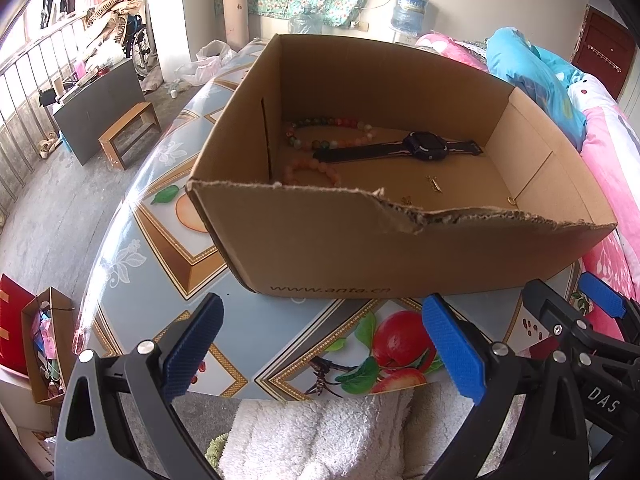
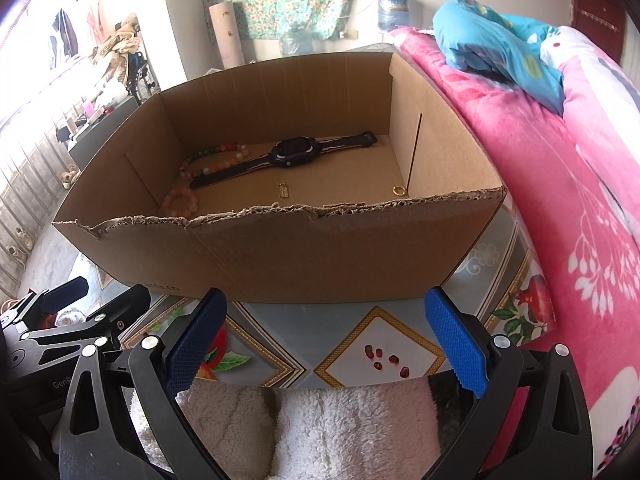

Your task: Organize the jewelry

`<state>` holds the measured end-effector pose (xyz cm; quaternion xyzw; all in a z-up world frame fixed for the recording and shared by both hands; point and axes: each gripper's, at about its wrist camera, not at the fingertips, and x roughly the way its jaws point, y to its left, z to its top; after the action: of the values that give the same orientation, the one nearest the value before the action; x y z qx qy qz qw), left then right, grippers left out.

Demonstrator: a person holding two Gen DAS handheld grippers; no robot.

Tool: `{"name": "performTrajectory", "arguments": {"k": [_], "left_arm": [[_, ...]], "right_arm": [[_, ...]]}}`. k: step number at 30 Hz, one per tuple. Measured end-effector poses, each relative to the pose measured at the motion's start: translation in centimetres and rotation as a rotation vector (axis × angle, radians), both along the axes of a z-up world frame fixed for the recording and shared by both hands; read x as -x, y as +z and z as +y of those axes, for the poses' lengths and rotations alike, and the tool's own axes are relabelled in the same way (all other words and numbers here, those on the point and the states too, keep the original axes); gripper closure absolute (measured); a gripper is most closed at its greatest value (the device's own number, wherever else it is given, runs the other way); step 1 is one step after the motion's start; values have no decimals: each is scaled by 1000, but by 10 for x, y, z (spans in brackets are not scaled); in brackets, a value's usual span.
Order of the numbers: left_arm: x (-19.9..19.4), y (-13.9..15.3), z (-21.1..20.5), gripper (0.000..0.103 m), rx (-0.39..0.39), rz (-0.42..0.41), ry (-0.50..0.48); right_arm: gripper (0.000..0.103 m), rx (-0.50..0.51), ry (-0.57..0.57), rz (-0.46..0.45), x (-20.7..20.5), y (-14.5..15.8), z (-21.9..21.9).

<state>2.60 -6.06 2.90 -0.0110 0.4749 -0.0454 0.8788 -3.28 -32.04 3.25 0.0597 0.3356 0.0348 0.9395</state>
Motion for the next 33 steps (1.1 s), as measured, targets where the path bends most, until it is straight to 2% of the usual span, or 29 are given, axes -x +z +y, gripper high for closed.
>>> {"name": "performTrajectory", "arguments": {"k": [33], "left_arm": [[1,-2,0,6,1,3,2]], "right_arm": [[8,2,-5,1,2,-1,0]]}}
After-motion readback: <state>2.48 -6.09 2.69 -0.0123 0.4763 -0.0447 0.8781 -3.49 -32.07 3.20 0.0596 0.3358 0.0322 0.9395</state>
